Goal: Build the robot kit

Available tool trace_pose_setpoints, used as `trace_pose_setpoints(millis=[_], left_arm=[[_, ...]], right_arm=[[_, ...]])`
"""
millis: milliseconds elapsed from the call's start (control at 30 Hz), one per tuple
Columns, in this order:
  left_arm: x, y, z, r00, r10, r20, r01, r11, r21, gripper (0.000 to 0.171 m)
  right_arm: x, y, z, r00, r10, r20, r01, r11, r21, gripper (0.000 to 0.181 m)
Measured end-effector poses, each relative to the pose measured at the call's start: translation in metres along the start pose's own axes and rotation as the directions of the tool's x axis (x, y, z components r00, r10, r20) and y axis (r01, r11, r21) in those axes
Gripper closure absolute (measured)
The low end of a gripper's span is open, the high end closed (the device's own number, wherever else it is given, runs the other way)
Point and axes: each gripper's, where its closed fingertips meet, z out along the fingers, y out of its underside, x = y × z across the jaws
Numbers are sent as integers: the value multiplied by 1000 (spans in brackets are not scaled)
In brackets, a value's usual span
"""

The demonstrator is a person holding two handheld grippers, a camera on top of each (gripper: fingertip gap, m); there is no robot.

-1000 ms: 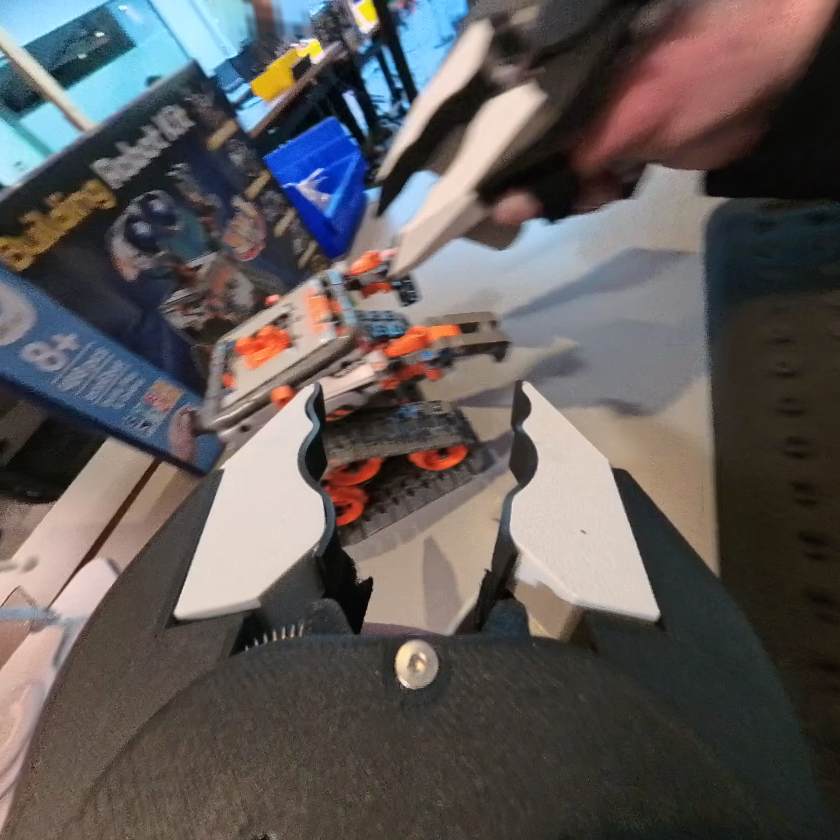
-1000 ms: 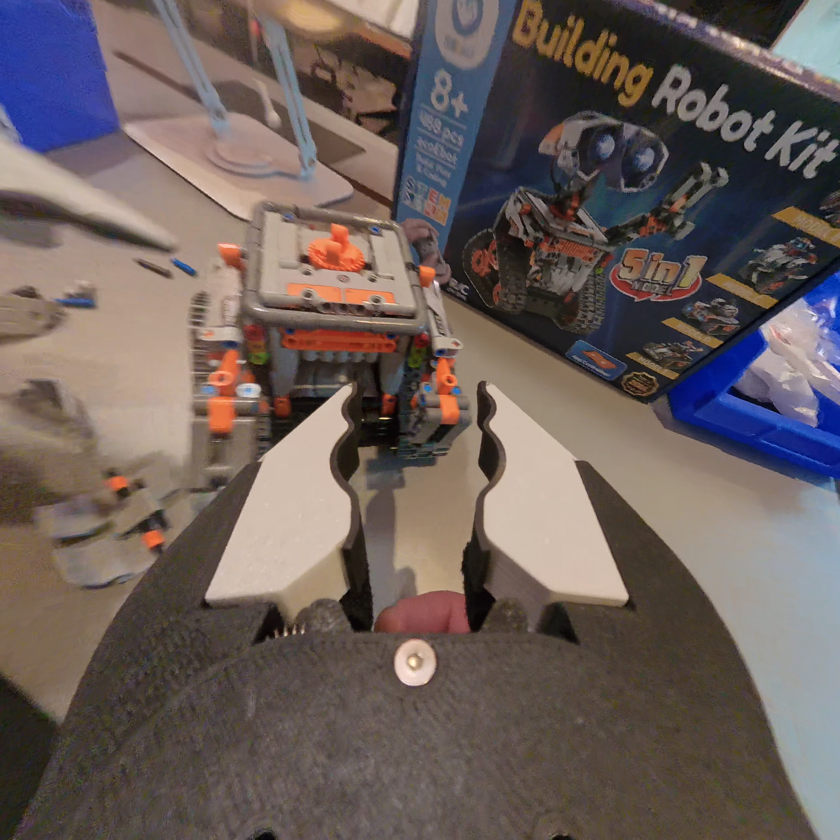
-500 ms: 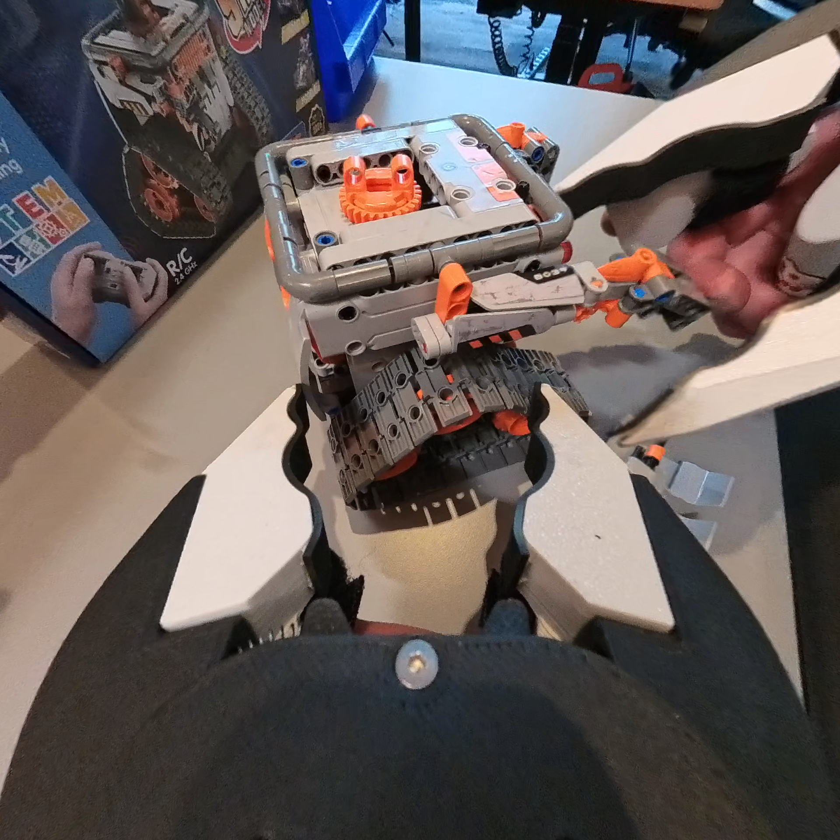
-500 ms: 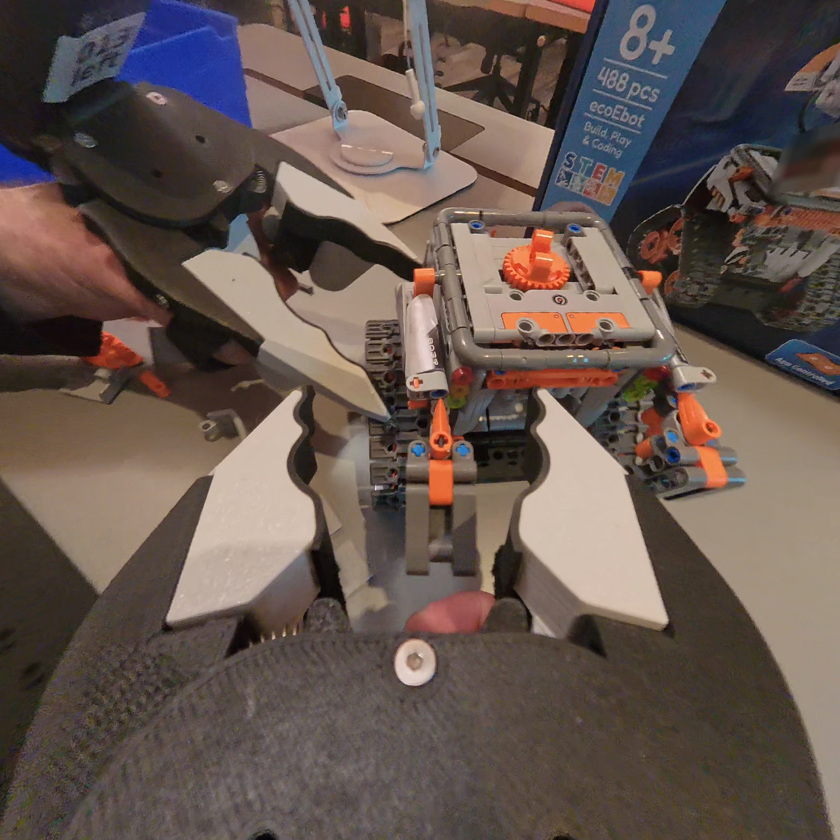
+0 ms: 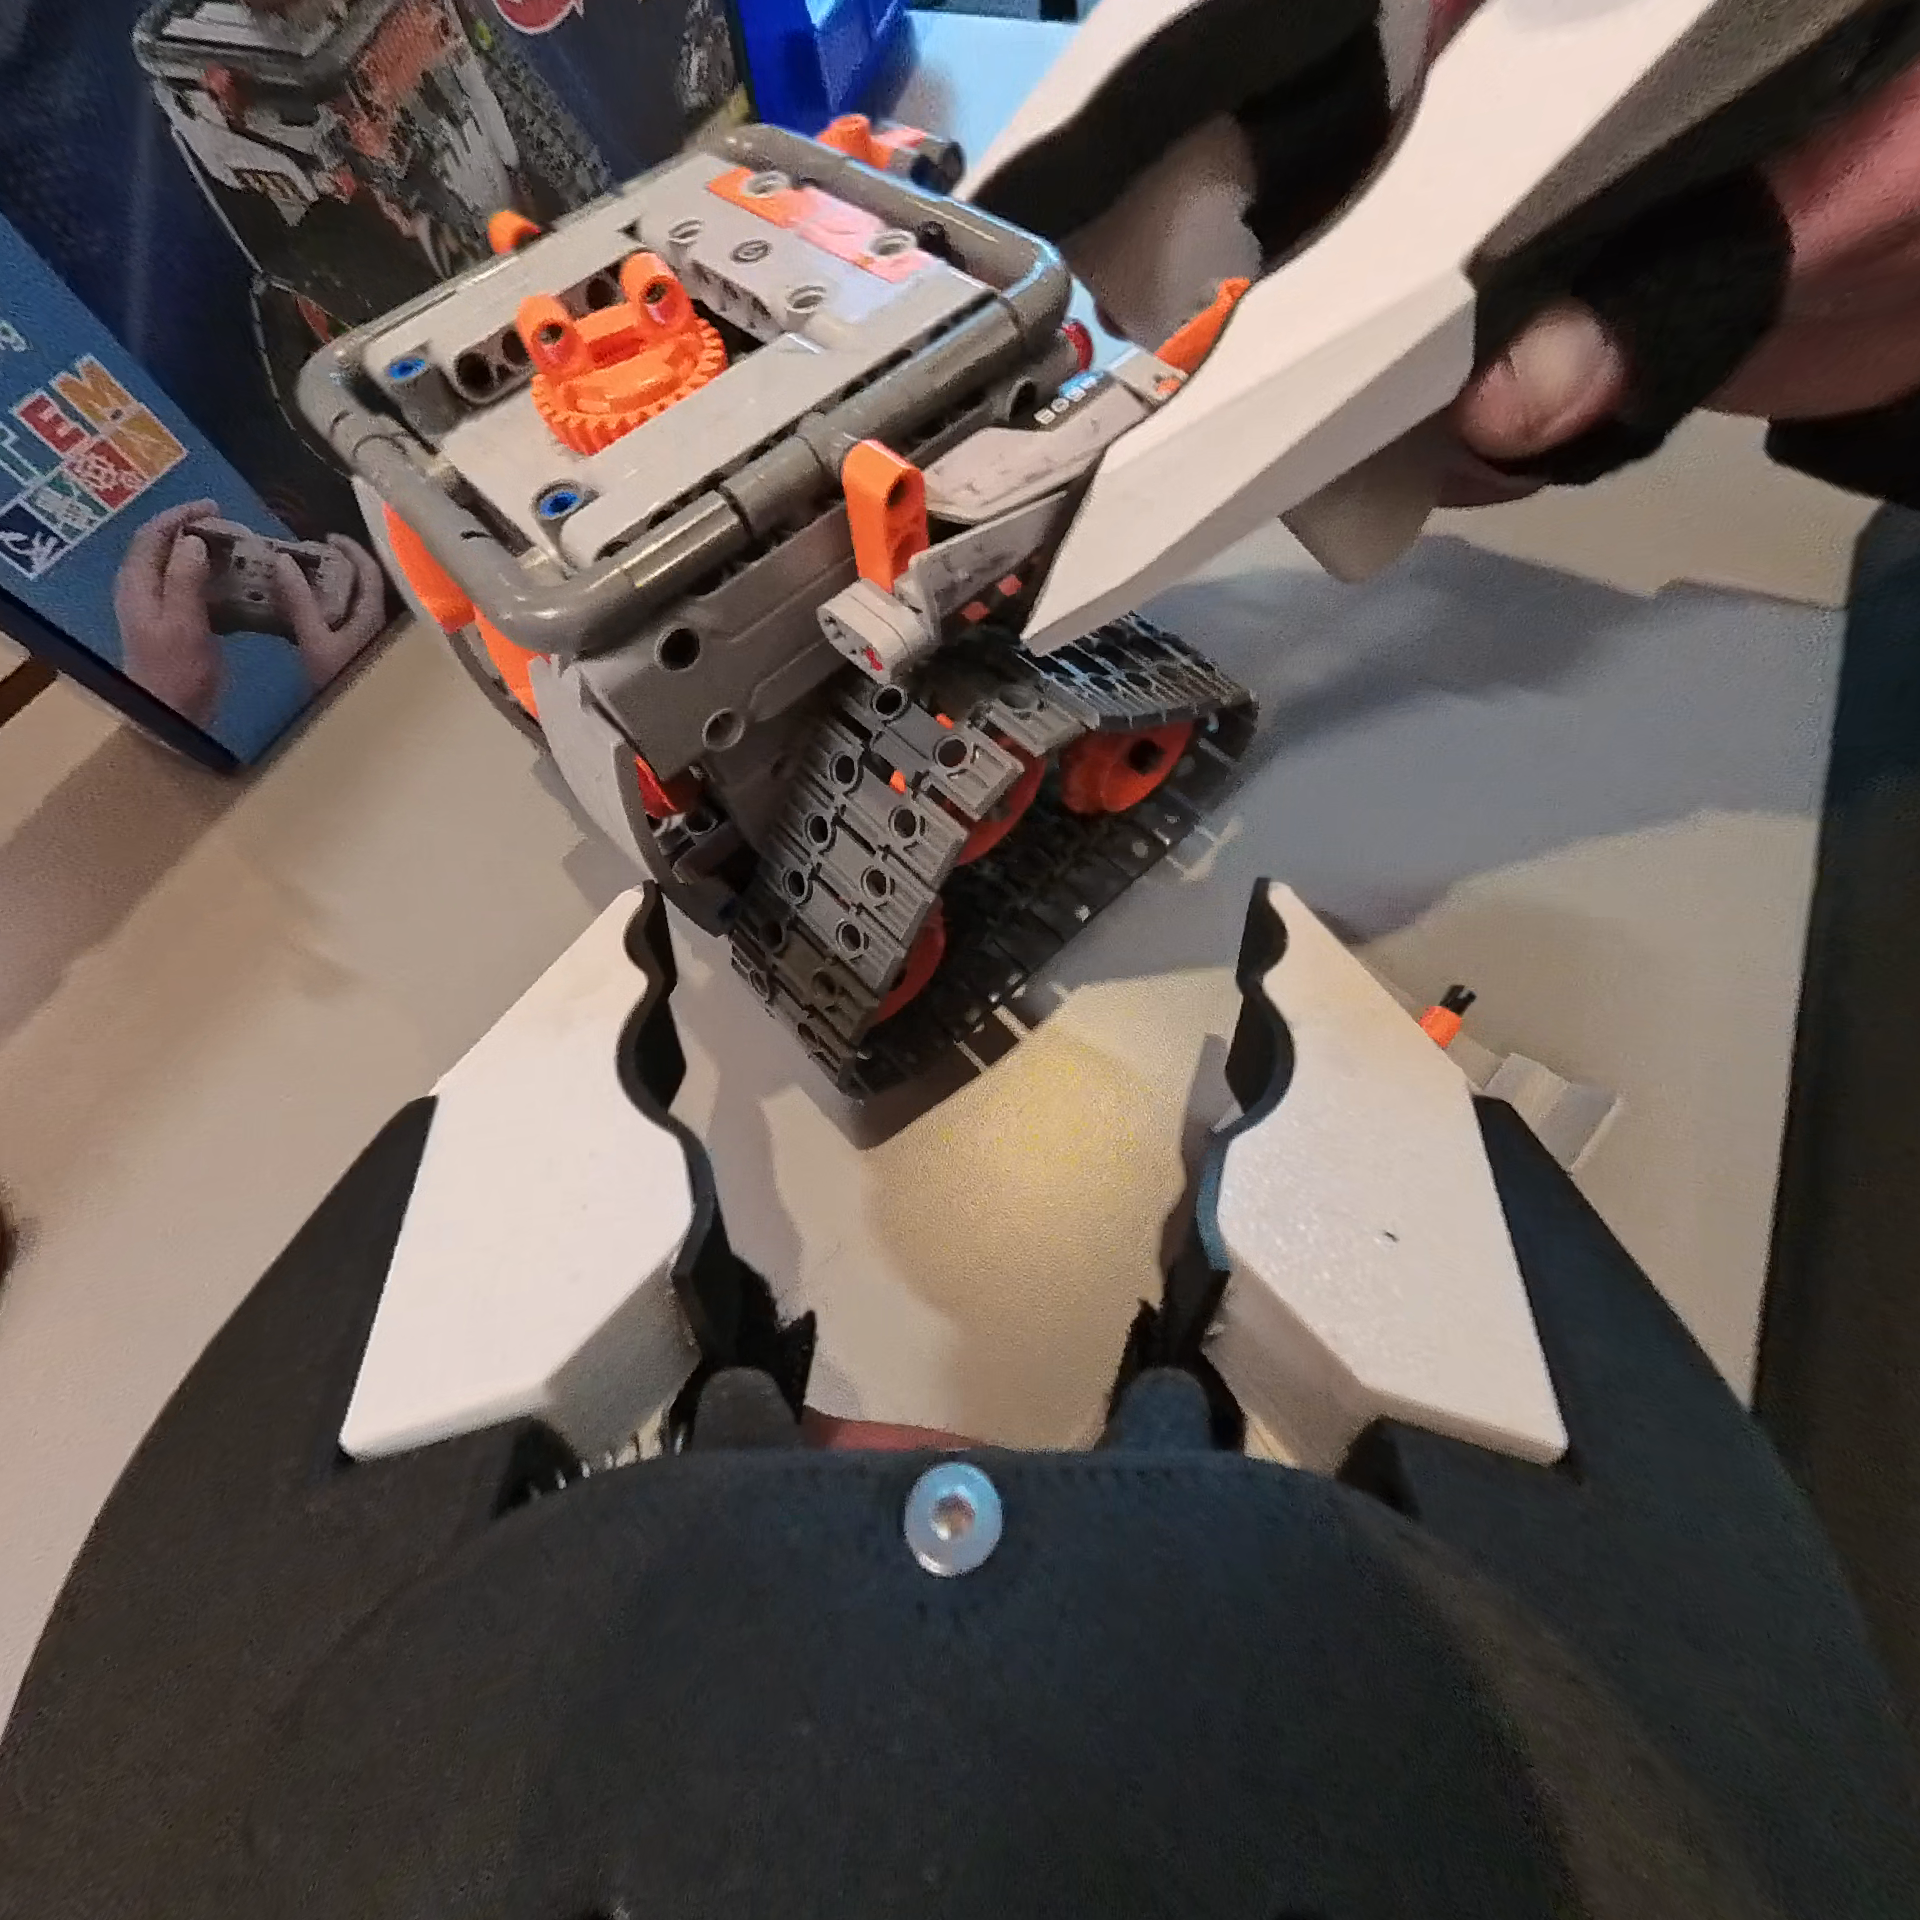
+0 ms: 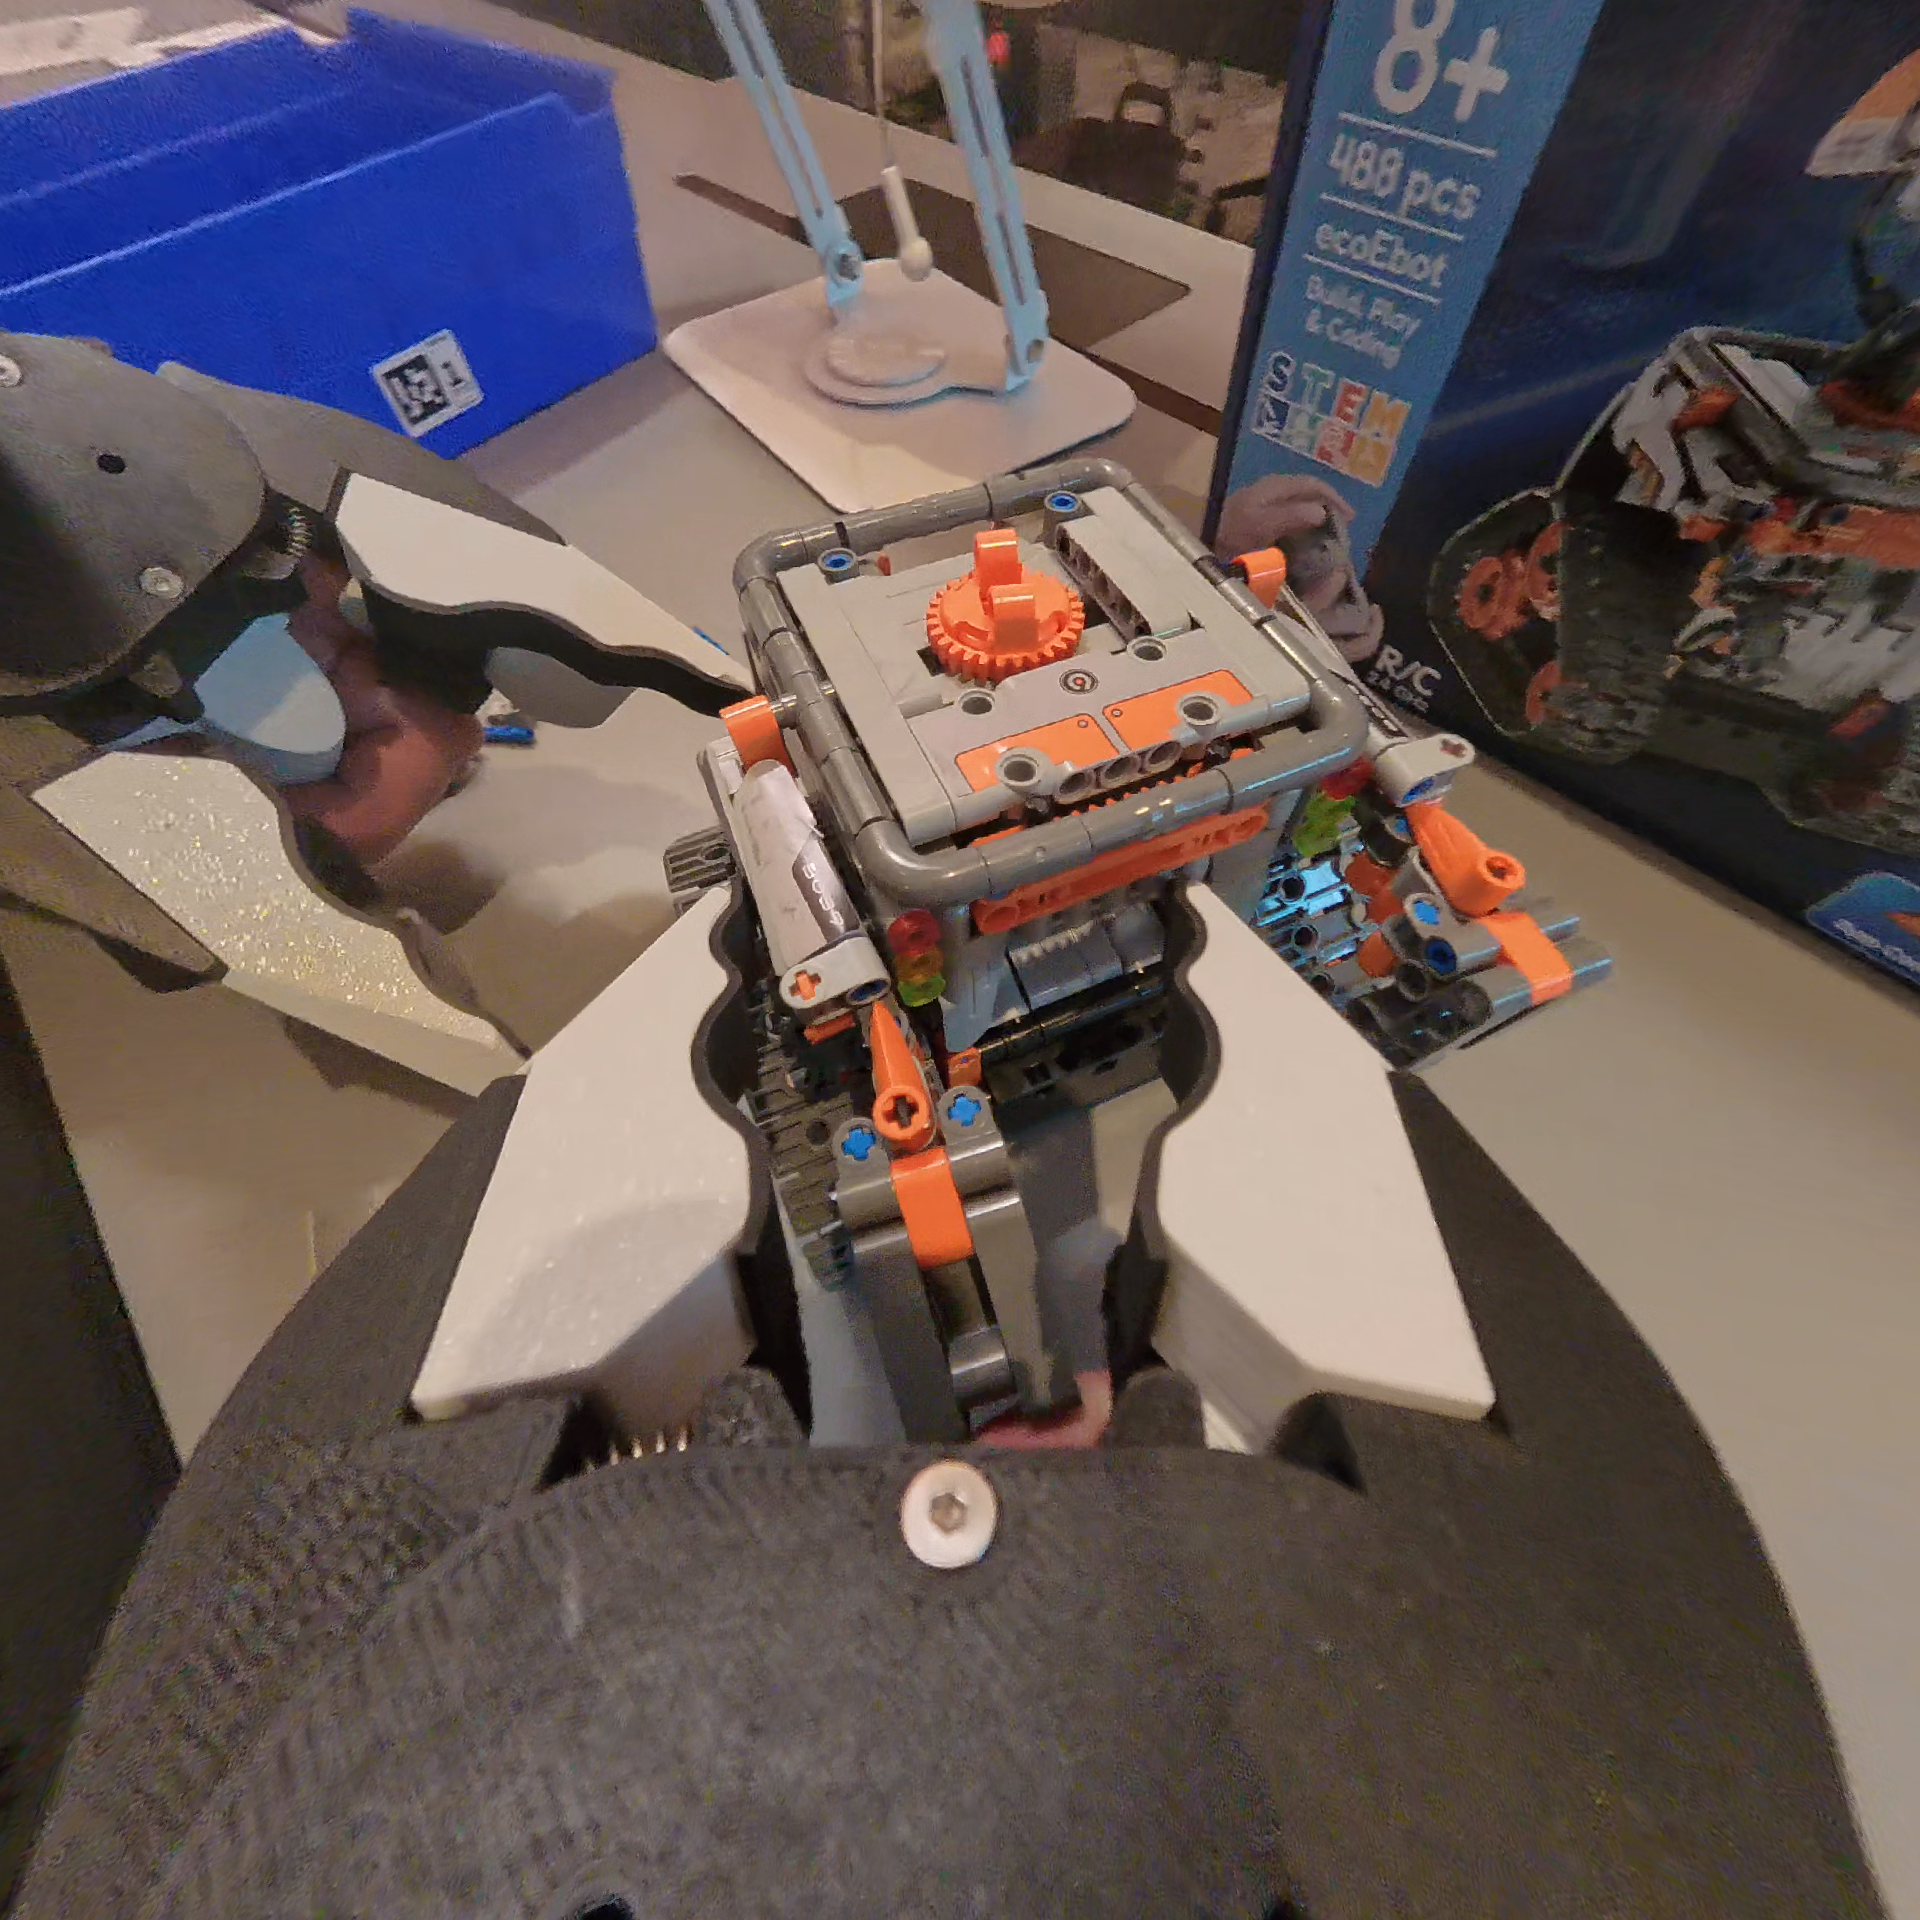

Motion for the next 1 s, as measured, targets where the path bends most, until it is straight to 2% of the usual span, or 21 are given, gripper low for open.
trace_pose_setpoints(millis=[200, 300, 367, 400, 433, 533, 667, 833, 900, 1000], left_arm=[[11, -1, 2, 1000, 4, -6, -4, 1000, -7, 64], [21, -3, 4, 999, 19, -35, -19, 1000, -1, 63], [29, -3, 4, 997, 10, -80, -10, 1000, 3, 69], [40, -2, 4, 990, 4, -141, -3, 1000, 3, 90], [46, -1, 5, 986, -15, -164, 15, 1000, 0, 87], [44, -4, 6, 993, 56, -108, -54, 998, 26, 86], [40, -8, 2, 992, 102, -75, -100, 994, 39, 87], [47, -15, -5, 980, 196, -40, -193, 979, 63, 86], [49, -18, -6, 968, 251, -7, -250, 965, 75, 87], [54, -19, -6, 944, 329, 33, -330, 941, 78, 89]], right_arm=[[12, 0, 0, 985, -108, 136, 111, 994, -14, 103], [25, 1, 0, 975, -120, 189, 123, 992, -2, 97], [34, 2, -1, 976, -103, 190, 103, 995, 10, 98], [38, 3, -1, 979, -96, 179, 95, 995, 12, 101], [39, 5, -2, 981, -96, 171, 95, 995, 10, 104], [40, 7, -9, 986, -109, 123, 111, 994, -5, 103], [47, 3, -29, 989, -149, 1, 149, 989, -21, 97], [52, -13, -62, 970, -168, -177, 175, 984, 23, 103], [44, -22, -75, 944, -213, -251, 229, 973, 33, 111], [15, -42, -90, 939, -222, -264, 263, 956, 129, 122]])
